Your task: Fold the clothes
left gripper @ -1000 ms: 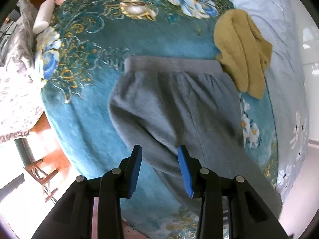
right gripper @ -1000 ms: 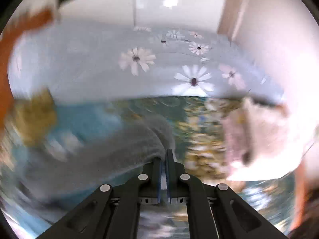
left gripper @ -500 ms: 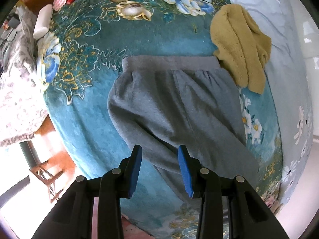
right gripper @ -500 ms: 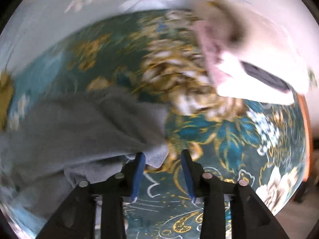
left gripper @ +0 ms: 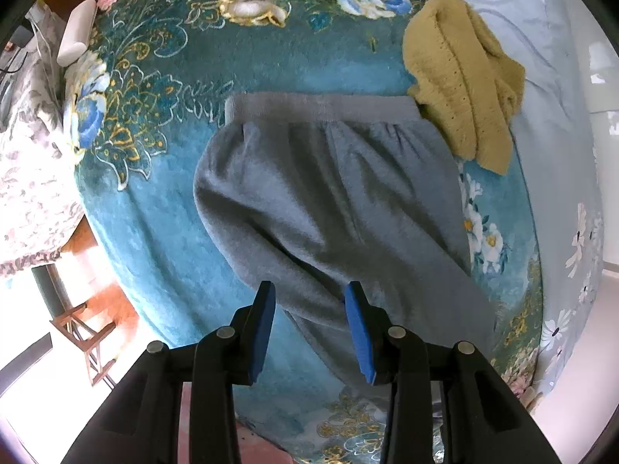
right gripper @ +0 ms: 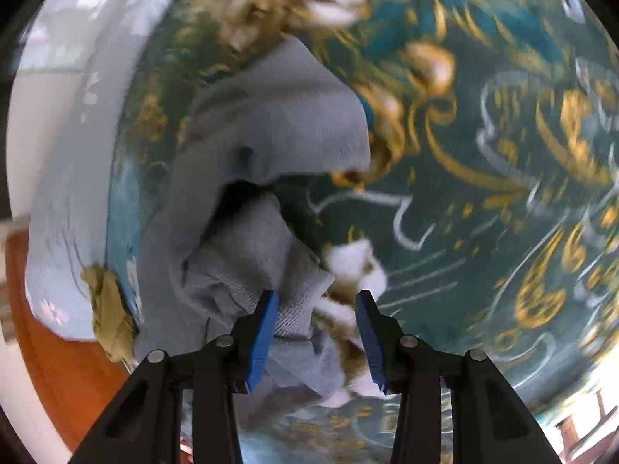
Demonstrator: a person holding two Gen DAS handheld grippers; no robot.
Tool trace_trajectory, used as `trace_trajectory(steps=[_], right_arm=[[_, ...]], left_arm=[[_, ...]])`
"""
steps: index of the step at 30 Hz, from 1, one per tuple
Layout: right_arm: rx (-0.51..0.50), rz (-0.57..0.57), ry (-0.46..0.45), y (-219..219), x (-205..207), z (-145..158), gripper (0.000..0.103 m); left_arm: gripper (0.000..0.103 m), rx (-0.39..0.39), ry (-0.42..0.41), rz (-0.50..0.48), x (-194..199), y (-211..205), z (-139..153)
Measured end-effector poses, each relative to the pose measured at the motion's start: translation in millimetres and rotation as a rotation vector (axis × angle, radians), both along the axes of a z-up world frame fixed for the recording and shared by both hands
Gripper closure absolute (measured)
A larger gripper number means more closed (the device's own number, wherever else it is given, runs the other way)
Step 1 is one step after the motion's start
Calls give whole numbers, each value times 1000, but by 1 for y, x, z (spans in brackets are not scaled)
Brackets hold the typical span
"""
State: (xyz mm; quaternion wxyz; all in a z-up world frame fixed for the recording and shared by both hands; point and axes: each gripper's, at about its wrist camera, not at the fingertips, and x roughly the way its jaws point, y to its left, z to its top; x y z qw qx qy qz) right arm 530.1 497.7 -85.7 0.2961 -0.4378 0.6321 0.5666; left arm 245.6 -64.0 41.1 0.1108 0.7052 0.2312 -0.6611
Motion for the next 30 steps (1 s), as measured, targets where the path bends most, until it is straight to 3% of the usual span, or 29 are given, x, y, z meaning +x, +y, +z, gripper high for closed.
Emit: trace_trajectory(steps=[2,4,5,6,10,12,16,17,22,27,28,30], right_arm=[[-43,-71,30,-4,-1,-8,61],[-85,-136,58,-7,-2,-15,89],[-100,-145,64,-8,-3,-14,96],[-108,-146,69,-8,-5,-12,97],[-5,-80,78,1,5,28,97],[59,-100,60,14,25,48,98],[170,-191,-120,42,77,66,98],[171,-194,-166,46,84,63,98],[135,-168,-217,36,81,48,98],[111,-240,-200,30,86,48,94],[124,-251,-201,31,87,53,89],[164,-264,-215,31,89,67,66]], left_arm=[[65,-6,7,10,1,-7,4],[65,-12,9,31,2,-16,5],[65,-12,8,44,4,-20,5],[65,-9,6,60,6,-24,3],[65,17,-10,116,12,-33,-6],[65,24,-19,119,15,-34,-10],[65,32,-23,110,19,-36,-16],[65,31,-26,109,20,-38,-17],[65,21,-29,126,22,-52,-21],[65,32,-10,141,18,-70,-30],[65,37,-7,145,17,-74,-33],[65,46,-2,158,14,-83,-42]])
